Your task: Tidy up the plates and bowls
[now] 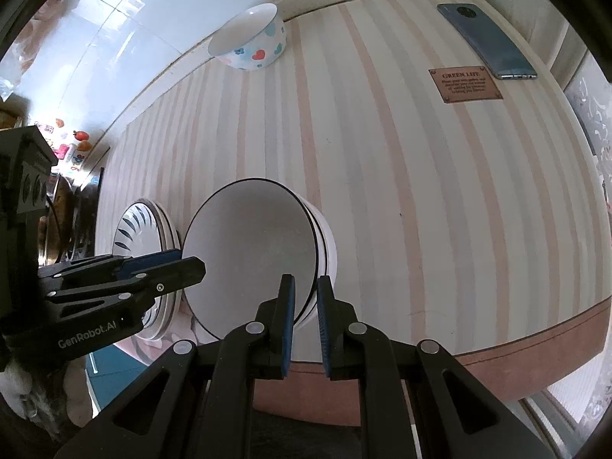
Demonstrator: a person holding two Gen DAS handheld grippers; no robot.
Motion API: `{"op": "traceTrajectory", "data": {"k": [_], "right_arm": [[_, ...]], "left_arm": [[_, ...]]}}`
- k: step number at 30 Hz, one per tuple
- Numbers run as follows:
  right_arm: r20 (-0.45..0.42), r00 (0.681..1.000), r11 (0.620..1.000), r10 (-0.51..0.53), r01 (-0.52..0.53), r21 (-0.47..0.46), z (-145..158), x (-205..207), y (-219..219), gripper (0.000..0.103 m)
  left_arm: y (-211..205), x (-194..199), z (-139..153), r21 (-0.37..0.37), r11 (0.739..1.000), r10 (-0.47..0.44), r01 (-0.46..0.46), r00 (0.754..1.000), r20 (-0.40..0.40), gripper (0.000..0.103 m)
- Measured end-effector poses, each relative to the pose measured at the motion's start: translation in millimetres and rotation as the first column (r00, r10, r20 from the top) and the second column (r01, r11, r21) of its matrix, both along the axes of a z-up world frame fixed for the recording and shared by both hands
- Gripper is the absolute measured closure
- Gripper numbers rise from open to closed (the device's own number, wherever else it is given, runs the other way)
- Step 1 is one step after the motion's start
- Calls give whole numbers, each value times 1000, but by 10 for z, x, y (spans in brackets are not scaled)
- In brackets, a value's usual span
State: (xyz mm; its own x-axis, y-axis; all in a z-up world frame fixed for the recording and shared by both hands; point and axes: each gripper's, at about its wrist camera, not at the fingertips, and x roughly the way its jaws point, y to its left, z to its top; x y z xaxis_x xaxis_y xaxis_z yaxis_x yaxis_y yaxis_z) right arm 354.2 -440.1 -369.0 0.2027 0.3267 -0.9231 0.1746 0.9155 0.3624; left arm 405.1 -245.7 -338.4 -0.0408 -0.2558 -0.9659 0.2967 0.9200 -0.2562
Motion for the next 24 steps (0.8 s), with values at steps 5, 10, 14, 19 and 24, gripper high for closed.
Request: {"op": "traceTrajectory", "data": {"k": [5,10,14,19,24], "right_arm": [[-9,1000,1000,-2,2,1,-11,0,7,90],[-26,1000,1000,-2,2,9,-23,30,3,90],[-35,999,999,-14,15,37,-40,47,-36,90],[-39,999,998,-20,23,58,-6,44,-82,90],[6,998,994,-56,56,91,233,133,-243,90]], "left_arm": [[-27,-13,-4,13,1000,3,-3,1000,1,79],[-39,-32,-22,23,1000,9,-9,1000,-16,79],[-30,-44,-25,19,1000,17,-16,999,-35,79],[16,-55,74,15,1000,26,-25,999,-33,79],[158,107,355,-38,997,62,-62,998,-7,78]]}}
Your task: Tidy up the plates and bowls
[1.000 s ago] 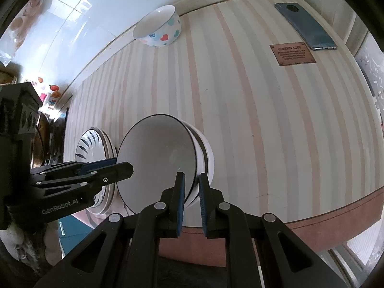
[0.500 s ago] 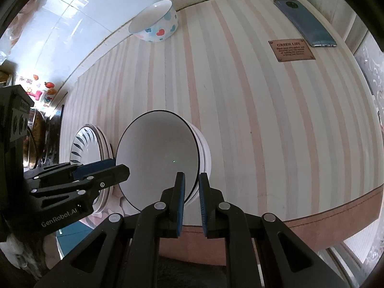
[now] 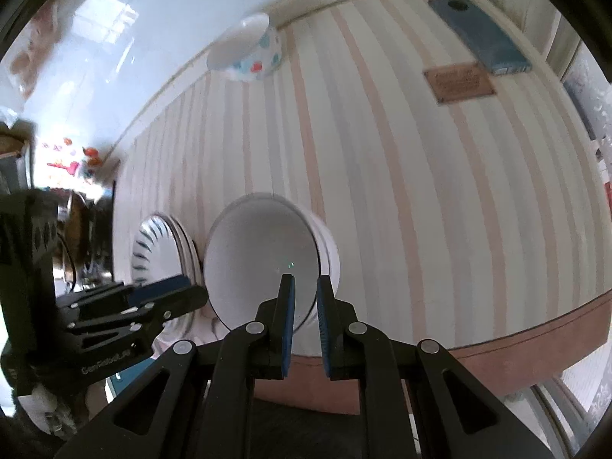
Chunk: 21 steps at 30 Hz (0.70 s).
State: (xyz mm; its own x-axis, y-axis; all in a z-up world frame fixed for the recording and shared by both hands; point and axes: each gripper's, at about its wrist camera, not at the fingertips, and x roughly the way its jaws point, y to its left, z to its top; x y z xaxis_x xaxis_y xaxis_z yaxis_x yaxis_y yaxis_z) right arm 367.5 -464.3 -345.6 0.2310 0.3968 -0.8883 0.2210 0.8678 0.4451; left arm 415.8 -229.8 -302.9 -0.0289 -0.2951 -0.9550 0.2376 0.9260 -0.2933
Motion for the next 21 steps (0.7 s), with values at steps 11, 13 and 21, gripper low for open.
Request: {"op": "traceTrajectory", "data": {"k": [11,13,21], "right_arm": [[118,993,999,-28,23,43,109,1574,-143,82],[121,993,1000,-10,9,15,38,1912,-96,82],[94,994,997,64,-59,-46,-355,2979,130,82]], "left_arm": [[567,1676,82,-163,922,361,-352,932,34,76],[576,1937,-92,-146,912,391,-383,920,26,76],[385,2433,-655,-157,911,379,-382,924,-48,76]]}}
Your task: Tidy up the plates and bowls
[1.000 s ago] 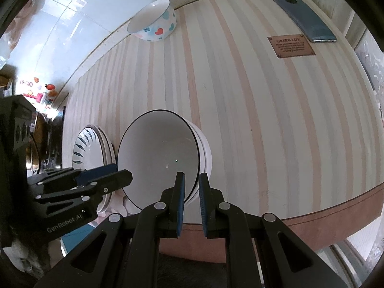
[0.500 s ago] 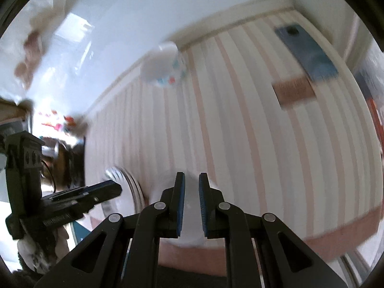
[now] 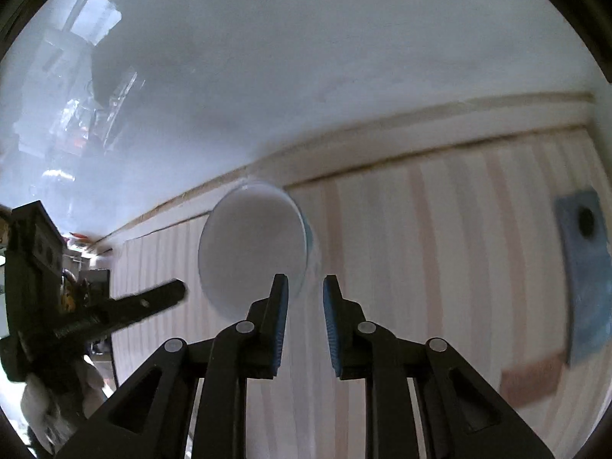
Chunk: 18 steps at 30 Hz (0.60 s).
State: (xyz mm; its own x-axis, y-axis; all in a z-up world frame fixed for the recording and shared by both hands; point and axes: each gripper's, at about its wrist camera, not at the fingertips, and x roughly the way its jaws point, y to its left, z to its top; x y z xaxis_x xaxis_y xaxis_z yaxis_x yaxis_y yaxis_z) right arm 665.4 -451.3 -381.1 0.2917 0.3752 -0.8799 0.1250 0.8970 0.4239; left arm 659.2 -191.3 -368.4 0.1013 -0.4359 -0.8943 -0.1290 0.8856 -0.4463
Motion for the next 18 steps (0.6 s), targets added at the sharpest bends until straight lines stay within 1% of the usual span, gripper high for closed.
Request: {"op": "traceTrajectory", "data": {"k": [4,6,7,9,12,14,18], "right_arm": [[-11,999,999,41,-41,-13,-180,248,103,82],[-8,998,997,58,-59,-53,-237,255,142,86],[1,998,995,66,-66,-73,-251,245,165,87],[18,996,991,82,-80,-103,-241,196,214,87],[22,997,992,80,-77,-103,-231,164,203,87],[19,997,994,69,-67,-86,-218,111,153,87],[14,997,994,70,-69,-86,-123,-99,77,87]], "left_arm": [[-22,85,-97,15,1000,-11,11,1000,22,77],[-35,87,-81,23,1000,-11,10,999,32,78],[-48,72,-52,30,999,-13,12,999,49,78],[-74,44,-21,49,999,-22,20,998,57,78],[-122,-31,43,53,998,-34,31,998,50,78],[-190,-90,97,59,997,-43,40,997,58,78],[-276,-293,268,55,997,-64,60,995,77,78]]}}
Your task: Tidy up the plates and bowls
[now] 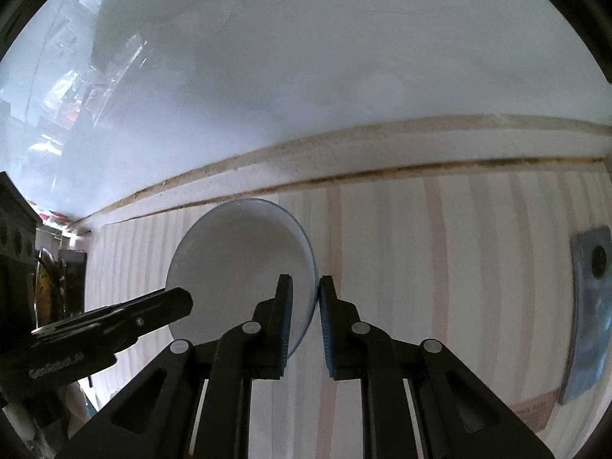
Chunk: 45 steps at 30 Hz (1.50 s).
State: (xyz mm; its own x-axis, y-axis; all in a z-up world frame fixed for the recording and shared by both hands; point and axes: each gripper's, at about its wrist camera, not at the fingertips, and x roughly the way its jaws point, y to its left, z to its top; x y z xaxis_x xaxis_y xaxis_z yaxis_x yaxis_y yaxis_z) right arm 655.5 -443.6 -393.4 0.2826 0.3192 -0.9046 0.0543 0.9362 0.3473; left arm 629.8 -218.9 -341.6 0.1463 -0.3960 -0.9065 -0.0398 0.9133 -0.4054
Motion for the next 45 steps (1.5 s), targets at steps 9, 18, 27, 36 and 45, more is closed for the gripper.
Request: {"op": "traceTrajectory", "data": {"k": [9,18,27,36,45], "right_arm": [[56,998,999,-32,32,-8,553,-672,-164,87],[130,990,998,-56,55,11,1274,-1571,-352,87],[133,990,999,-42,41,11,1577,-2500,-265,87],[57,997,998,-55,53,40,1174,-2952,-144,87],[6,999,999,-44,43,33,840,-3086,-80,87]], "left_arm": [[-159,-581,570,1,997,-73,73,994,78,78],[-272,-1299,1202,-6,990,-137,140,978,156,78],[-310,-1948,1239,-4,984,-175,177,976,131,78],[-290,-2287,857,35,978,-209,207,976,62,78],[-368,-2425,532,99,966,-243,239,970,20,78]]}}
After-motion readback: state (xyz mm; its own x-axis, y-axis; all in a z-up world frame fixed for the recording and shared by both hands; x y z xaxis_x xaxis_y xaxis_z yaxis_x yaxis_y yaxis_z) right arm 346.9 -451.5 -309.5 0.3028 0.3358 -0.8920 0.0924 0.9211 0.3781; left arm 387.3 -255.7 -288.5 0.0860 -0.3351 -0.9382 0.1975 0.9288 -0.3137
